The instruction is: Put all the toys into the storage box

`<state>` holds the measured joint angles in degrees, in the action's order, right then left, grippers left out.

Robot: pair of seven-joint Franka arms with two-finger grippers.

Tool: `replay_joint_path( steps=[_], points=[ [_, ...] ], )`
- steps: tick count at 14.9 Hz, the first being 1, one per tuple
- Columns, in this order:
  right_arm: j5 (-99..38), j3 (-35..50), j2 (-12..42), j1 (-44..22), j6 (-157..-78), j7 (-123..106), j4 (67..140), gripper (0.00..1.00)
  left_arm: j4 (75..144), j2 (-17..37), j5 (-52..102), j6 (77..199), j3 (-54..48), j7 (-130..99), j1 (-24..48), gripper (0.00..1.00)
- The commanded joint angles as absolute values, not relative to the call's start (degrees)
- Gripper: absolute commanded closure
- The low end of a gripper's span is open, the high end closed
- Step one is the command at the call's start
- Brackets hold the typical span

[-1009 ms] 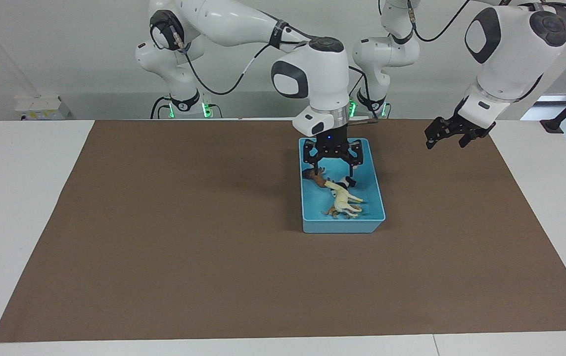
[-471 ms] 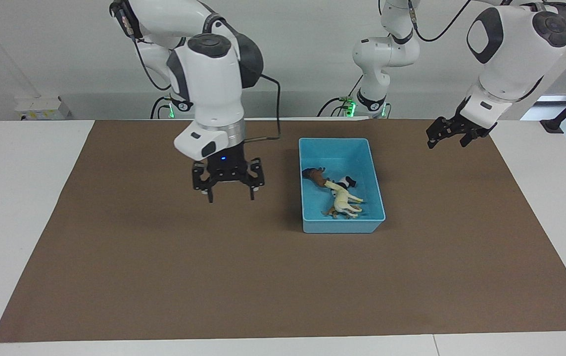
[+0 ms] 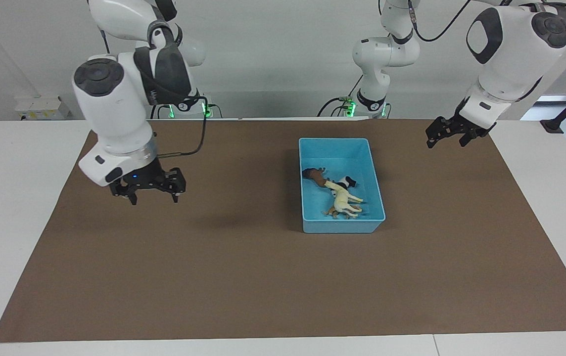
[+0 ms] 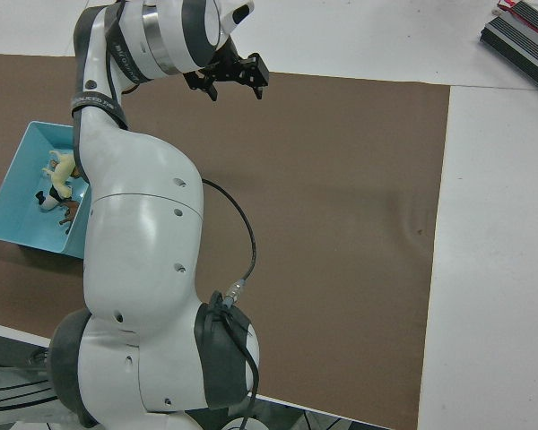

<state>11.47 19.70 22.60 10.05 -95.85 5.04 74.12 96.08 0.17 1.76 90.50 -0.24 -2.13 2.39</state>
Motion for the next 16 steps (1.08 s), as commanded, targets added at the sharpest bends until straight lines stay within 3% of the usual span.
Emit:
replay_joint_path(
  steps=[1,3,6,10,13,16],
  points=[
    [9.9,19.9,17.9,13.1,-95.9,-0.2,78.2,0.0,96.9,-0.8,1.1,90.5,-0.6,-1.8,1.7,0.0],
    [7.9,13.2,14.0,10.5,-95.4,-4.7,80.4,0.0,96.9,-0.8,1.1,90.5,-0.6,-1.8,1.8,0.0],
    [1.2,-7.3,7.2,-3.5,-95.8,-11.7,87.8,0.0,96.9,-0.8,1.1,90.5,-0.5,-1.8,1.8,0.0],
    [1.1,-8.4,-0.6,-2.1,-96.9,-11.8,97.6,0.0,96.9,-0.8,1.1,90.5,-0.6,-1.8,1.7,0.0],
    [1.3,-2.9,-3.2,3.8,-94.9,-12.0,98.2,0.0,96.9,-0.8,1.1,90.5,-0.5,-1.8,1.8,0.0],
    [2.0,-2.6,-2.6,4.2,-88.2,-12.3,94.3,0.0,96.9,-0.8,1.1,90.5,-0.5,-1.8,1.7,0.0]
  ],
)
